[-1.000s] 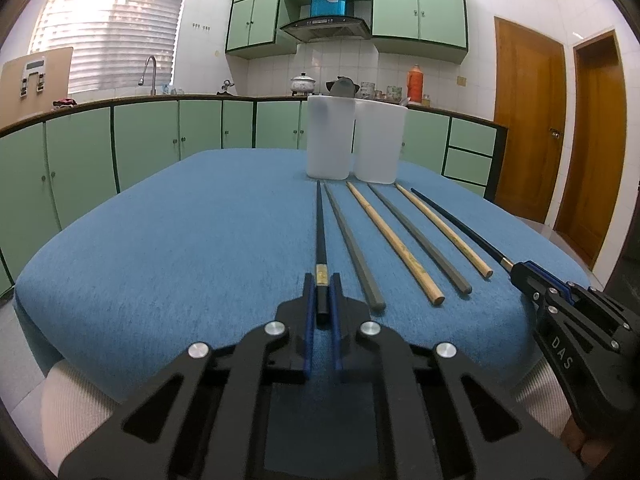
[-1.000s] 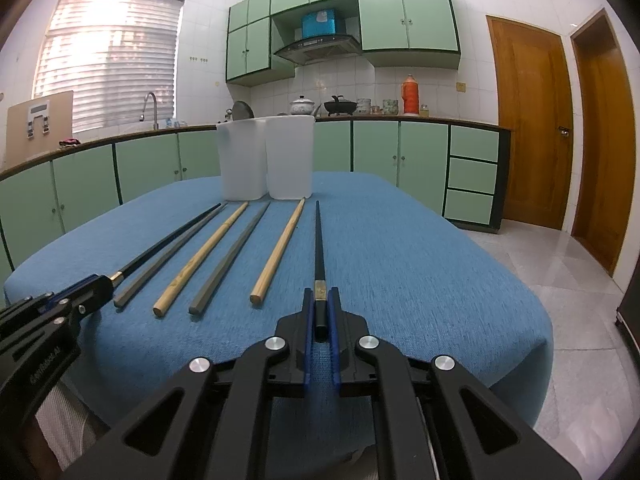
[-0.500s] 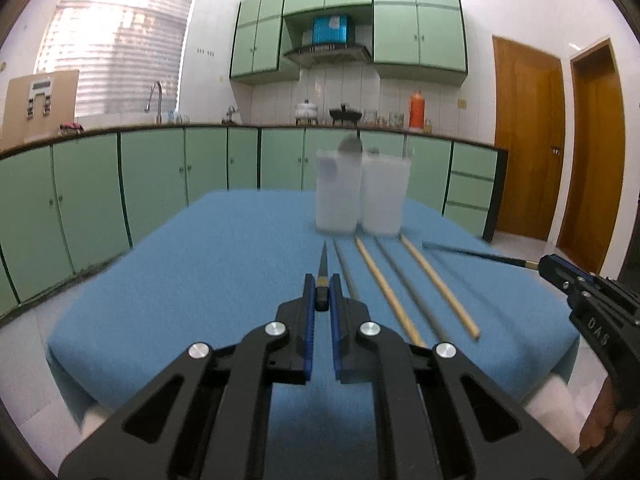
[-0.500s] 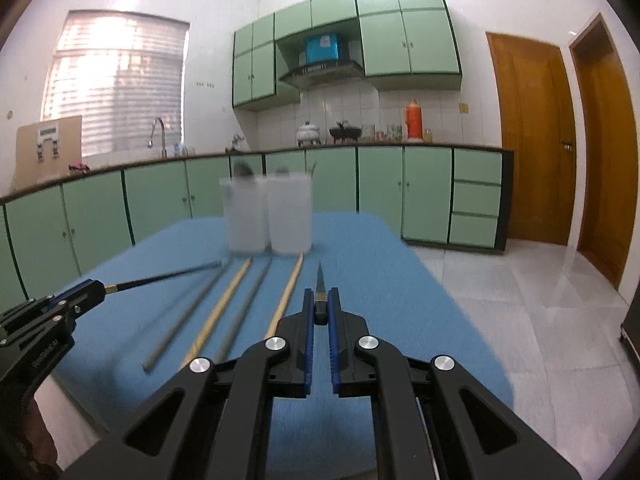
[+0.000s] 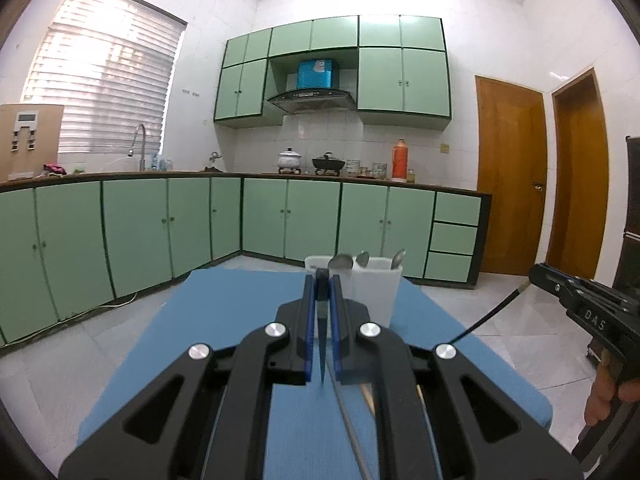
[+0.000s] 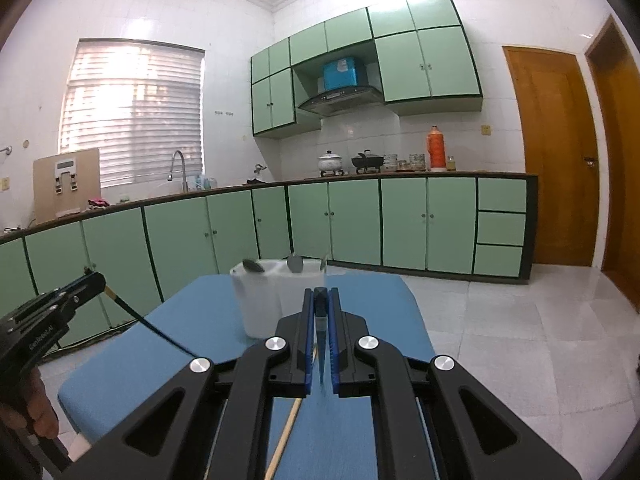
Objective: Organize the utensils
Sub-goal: 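Lift both black chopsticks upright and carry them above the white holder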
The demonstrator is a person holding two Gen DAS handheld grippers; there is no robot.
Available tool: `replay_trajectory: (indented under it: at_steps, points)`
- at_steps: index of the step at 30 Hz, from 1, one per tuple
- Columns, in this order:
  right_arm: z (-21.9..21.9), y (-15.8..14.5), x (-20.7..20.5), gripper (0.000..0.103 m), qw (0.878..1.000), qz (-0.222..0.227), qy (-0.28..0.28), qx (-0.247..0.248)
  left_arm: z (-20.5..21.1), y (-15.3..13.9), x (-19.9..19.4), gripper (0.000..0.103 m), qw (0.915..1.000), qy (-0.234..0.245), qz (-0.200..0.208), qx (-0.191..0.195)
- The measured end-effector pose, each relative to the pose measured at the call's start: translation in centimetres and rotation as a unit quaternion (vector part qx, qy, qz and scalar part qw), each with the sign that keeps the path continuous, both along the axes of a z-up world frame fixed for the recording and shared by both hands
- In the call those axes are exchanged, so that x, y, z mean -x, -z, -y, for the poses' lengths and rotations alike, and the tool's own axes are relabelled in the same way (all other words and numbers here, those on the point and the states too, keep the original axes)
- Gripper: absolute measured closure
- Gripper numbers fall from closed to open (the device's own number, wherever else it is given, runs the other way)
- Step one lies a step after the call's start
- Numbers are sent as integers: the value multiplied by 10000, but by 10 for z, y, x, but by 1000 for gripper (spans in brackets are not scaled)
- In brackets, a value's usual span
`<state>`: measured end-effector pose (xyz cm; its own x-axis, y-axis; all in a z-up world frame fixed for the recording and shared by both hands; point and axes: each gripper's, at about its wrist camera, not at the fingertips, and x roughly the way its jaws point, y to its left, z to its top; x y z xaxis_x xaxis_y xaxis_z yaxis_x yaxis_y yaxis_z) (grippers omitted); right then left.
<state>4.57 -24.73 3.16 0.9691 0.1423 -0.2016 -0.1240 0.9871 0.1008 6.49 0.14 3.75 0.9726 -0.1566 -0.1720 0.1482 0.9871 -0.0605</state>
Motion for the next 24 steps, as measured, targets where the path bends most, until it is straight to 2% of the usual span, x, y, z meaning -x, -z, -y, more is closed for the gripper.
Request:
replay_trajectory:
  at_steps: [5, 13, 17, 24]
  points:
    - [-1, -32, -25, 96, 9997, -96, -225, 88, -3, -25, -26, 97, 9996, 203, -176, 34]
    - [-7, -62, -58, 96, 9977, -306, -533, 271, -8, -49, -51, 97, 9985, 391, -392, 56]
    - [-7, -71, -68, 96, 9970, -327, -644, 264, -13, -59, -57, 97, 9985, 428, -341, 80]
    - [0, -112, -95, 96, 9965, -142, -826, 47, -11, -89, -76, 97, 9988, 472, -116, 107]
